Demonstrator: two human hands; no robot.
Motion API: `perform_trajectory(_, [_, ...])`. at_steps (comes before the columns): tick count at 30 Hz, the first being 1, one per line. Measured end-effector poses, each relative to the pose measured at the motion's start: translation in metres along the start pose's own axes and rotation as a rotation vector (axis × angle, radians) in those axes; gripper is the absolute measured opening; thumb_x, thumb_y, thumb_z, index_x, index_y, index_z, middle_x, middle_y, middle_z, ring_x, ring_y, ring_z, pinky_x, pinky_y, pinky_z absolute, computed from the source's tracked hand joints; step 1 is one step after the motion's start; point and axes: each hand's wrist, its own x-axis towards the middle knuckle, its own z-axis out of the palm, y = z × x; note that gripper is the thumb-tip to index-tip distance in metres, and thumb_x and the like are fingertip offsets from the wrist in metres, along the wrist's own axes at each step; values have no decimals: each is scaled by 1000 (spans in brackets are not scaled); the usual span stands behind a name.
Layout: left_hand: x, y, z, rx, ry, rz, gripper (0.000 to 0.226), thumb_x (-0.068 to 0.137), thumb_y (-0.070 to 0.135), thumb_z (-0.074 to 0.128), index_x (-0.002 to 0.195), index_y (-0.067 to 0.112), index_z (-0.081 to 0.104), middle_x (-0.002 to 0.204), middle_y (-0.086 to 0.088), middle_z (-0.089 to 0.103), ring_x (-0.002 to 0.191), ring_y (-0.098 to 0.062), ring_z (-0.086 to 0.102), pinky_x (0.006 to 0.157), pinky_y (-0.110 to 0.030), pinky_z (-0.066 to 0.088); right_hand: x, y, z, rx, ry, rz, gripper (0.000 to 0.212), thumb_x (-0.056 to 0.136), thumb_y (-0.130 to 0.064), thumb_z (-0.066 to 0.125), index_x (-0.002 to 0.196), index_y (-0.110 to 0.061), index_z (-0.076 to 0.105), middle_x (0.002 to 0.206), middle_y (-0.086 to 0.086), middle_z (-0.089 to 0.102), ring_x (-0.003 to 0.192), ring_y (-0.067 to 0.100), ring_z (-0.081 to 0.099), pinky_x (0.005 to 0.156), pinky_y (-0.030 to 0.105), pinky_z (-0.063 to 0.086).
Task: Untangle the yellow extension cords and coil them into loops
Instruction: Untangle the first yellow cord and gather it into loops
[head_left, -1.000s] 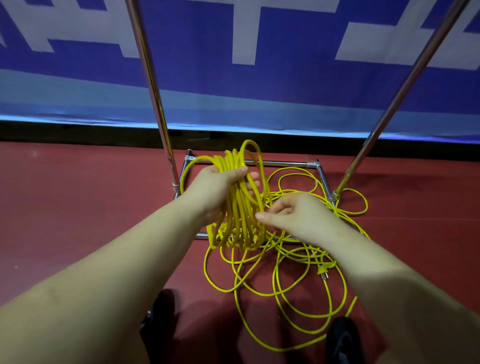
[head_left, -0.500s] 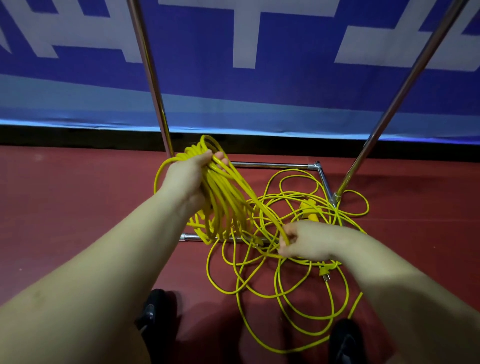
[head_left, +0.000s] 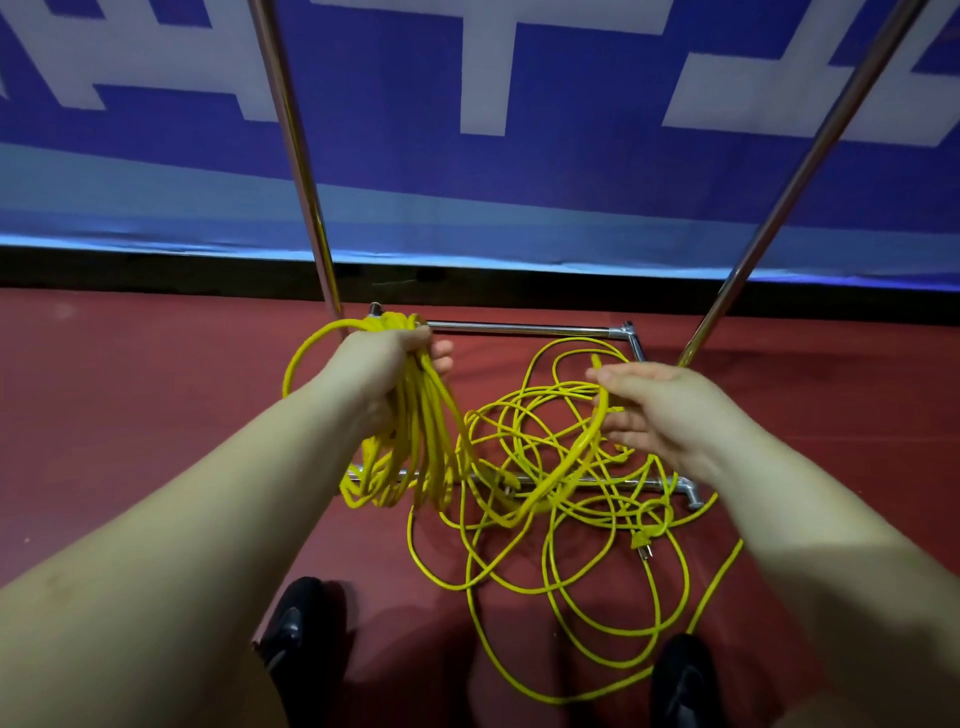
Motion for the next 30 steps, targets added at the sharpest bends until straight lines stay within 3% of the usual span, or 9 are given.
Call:
perform_trajectory(4, [-15, -3, 10, 143, -168, -32, 11, 96, 11, 49, 90, 7, 58, 63, -1, 71, 52, -10, 67, 50, -25, 55, 1, -3, 3, 81, -8, 41, 12, 92, -17, 55, 94, -10, 65, 60, -2, 58, 43, 7, 55, 50, 20, 51])
perform_trajectory(8, [-25, -12, 19, 264, -325, 4, 8, 92, 7, 53, 91, 2, 60, 72, -8, 72, 61, -15, 69, 59, -29, 57, -1, -8, 11, 145, -51, 25, 10, 90, -19, 56, 89, -13, 64, 72, 1, 58, 45, 8, 58, 52, 22, 52])
perform_trajectory(14, [-34, -24, 33, 326, -422, -7, 11, 92, 6, 54, 86, 5, 63, 78, -10, 72, 69, -17, 69, 64, -32, 58, -1, -13, 20, 236, -120, 28, 12, 91, -20, 55, 91, -14, 65, 68, -3, 60, 49, 8, 59, 57, 21, 53])
perform_trajectory(22, [-25, -27, 40, 68, -304, -96, 14, 95, 11, 50, 90, 2, 60, 69, -8, 72, 59, -15, 69, 60, -31, 57, -1, -14, 25, 114, -193, -79, 19, 94, -18, 48, 98, -19, 67, 69, -3, 48, 53, 8, 43, 50, 18, 45])
perform_trajectory(30, [-15, -23, 34, -17, -242, -71, 25, 96, 24, 49, 90, 6, 65, 73, -7, 71, 64, -16, 69, 61, -33, 58, -3, -3, 35, -97, -203, -223, 13, 89, -17, 57, 95, -18, 69, 72, -2, 60, 51, 3, 44, 46, 13, 39])
